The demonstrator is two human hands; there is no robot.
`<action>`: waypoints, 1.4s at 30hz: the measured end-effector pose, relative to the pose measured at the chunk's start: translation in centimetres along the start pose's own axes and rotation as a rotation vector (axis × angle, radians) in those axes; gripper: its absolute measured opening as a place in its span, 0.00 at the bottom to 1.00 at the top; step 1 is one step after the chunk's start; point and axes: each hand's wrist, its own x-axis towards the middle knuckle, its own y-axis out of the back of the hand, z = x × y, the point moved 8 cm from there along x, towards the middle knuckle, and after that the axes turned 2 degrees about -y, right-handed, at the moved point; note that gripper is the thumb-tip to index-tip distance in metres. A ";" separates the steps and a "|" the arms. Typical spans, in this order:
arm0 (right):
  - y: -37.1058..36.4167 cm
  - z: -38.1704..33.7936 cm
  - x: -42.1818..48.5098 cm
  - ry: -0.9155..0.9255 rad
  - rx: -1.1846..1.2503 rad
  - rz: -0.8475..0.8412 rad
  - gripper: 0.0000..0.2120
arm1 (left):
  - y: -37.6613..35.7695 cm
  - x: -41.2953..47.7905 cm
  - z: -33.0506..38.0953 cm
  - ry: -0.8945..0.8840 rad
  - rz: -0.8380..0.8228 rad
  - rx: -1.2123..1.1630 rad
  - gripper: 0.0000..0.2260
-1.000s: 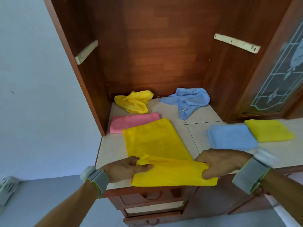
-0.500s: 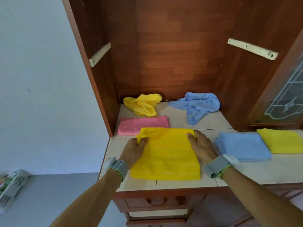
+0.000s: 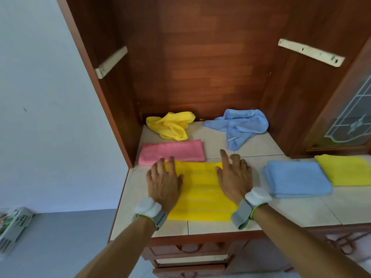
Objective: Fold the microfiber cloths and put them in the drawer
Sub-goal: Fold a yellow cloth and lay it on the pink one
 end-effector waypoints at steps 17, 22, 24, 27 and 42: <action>-0.1 -5.4 -7.9 0.594 0.141 -0.439 0.25 | -0.2 -4.0 3.9 -0.536 -0.233 -0.150 0.32; 1.1 -4.6 -6.7 0.463 0.236 -0.388 0.10 | -1.0 -4.6 3.3 -0.535 -0.419 -0.048 0.34; 1.6 -4.4 -6.9 0.492 0.215 -0.375 0.14 | -0.2 -3.8 2.7 -0.518 -0.372 -0.070 0.22; 0.8 -3.4 -8.2 0.532 0.055 -0.449 0.24 | 0.6 -3.2 1.3 -0.523 -0.449 -0.154 0.19; 0.0 1.9 -0.2 -0.138 0.321 -0.249 0.21 | -0.5 1.6 -5.8 0.052 -0.133 -0.602 0.17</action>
